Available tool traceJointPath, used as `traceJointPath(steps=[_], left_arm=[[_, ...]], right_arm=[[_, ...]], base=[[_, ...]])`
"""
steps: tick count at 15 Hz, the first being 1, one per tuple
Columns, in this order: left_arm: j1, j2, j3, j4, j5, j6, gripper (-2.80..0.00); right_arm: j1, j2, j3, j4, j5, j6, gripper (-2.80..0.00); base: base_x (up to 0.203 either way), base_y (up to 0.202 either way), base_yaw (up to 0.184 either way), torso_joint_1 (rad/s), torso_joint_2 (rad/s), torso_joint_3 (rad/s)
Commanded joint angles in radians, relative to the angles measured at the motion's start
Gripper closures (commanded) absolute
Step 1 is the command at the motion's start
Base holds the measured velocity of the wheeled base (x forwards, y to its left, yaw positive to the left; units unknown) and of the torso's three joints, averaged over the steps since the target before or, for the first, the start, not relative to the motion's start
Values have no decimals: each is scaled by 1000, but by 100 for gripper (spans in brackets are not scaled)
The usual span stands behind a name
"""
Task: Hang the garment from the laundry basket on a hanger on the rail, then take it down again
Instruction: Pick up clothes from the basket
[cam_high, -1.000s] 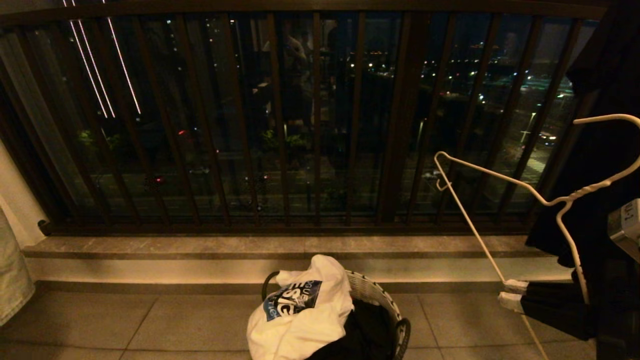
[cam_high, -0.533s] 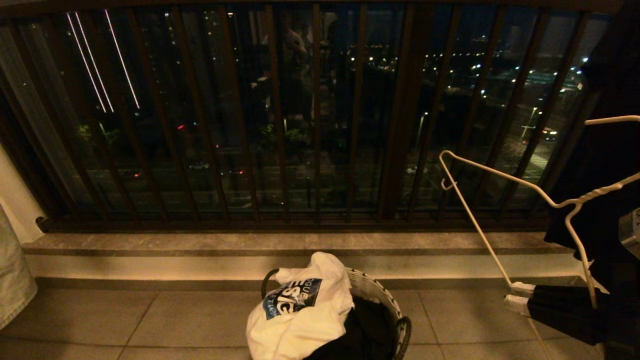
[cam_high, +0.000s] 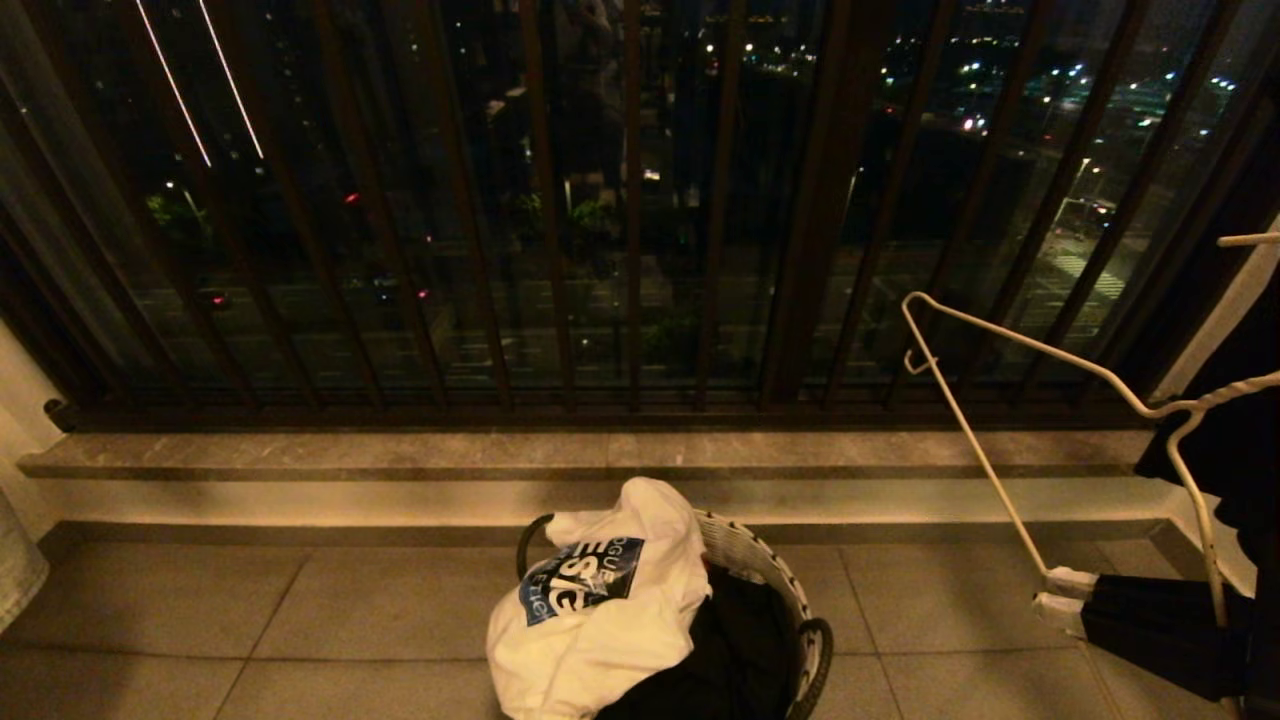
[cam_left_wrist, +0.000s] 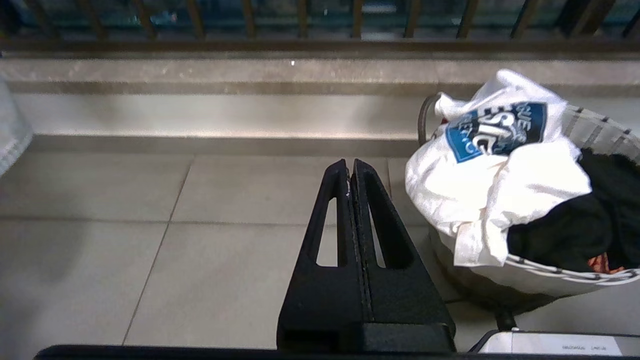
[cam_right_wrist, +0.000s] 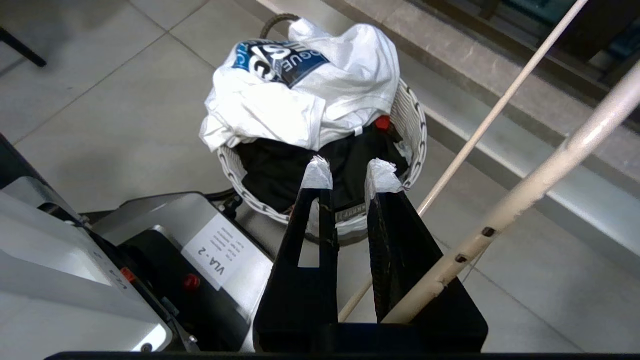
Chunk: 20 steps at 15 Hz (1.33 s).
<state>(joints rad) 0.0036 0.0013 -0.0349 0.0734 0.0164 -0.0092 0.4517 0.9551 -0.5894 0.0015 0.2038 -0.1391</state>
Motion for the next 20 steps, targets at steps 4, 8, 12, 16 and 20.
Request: traceJointPath(steps=[4,8,12,16,20], left_arm=[[1,0,0,0,0,0,0],[1,0,0,0,0,2,0],[0,0,0,0,0,2,0],[1,0,0,0,0,2,0],[1,0,0,0,0,2,0]], right_arm=[[1,-38,6,0,-1,0,0],[1,-41,22,0,0,0,0],[1,-41,37,0,2,1,0],[1,-62,71,0,4,3,0],[1,-73,71,-1,4,6,0]], base=[[0,0,0,1,2,-196],[0,0,0,2,2,-199],[0,0,0,3,8,-192],[0,0,0,4,4,-197],[0,0,0,3,3,-199]])
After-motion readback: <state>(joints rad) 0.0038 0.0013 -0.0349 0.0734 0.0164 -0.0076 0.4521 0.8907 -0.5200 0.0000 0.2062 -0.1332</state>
